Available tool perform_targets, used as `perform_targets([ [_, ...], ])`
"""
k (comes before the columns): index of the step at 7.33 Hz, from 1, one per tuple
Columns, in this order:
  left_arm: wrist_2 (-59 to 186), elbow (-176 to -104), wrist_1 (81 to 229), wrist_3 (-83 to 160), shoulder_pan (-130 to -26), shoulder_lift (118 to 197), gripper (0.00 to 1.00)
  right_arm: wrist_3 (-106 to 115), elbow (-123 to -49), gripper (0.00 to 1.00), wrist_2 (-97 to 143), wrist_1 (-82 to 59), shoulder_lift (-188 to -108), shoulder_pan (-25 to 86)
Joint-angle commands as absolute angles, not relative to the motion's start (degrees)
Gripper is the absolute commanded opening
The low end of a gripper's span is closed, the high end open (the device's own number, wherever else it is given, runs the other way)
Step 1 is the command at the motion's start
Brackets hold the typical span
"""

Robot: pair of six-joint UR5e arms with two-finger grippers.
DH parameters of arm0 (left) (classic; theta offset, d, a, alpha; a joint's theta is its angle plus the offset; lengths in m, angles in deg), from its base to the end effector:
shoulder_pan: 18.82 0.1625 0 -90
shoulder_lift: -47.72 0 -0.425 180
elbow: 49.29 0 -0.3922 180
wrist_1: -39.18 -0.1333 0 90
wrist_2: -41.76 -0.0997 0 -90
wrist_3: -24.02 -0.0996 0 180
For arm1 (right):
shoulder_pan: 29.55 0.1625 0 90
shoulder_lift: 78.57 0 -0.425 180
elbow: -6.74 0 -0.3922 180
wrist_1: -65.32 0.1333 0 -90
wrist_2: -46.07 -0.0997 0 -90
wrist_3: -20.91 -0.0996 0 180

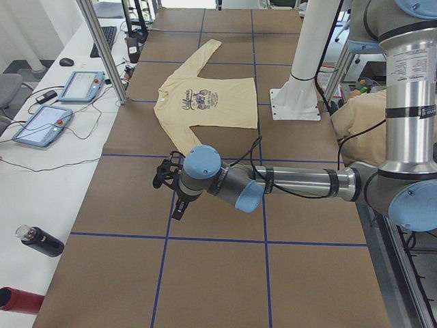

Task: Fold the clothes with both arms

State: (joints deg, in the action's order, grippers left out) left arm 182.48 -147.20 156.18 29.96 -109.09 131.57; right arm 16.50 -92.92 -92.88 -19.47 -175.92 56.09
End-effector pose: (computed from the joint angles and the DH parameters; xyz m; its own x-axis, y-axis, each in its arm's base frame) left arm -0.0584 -0.4640 0.5803 0.6310 0.2767 -0.7247 0.0698 0.9102 0.4083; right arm 0.0242 -0.4480 0.6200 0.6512 -0.0719 0.7555 0.0254 0.9970 0.0730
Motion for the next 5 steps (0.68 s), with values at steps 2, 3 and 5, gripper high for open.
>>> perform_targets([
  [2,182.47,-147.82,156.61,29.56,-109.00,131.57,1.00,15.12,-84.27,1.00,-92.88,-12.06,-172.45,52.81],
  [3,182.56,-148.08,156.69,29.55,-109.00,131.57,1.00,6.41,-78.92,1.00,-92.97,-5.67,-169.65,50.54],
  [5,182.56,-148.35,156.69,29.55,-108.91,131.66,1.00,-9.18,-70.74,1.00,-89.92,12.50,-168.66,43.87],
])
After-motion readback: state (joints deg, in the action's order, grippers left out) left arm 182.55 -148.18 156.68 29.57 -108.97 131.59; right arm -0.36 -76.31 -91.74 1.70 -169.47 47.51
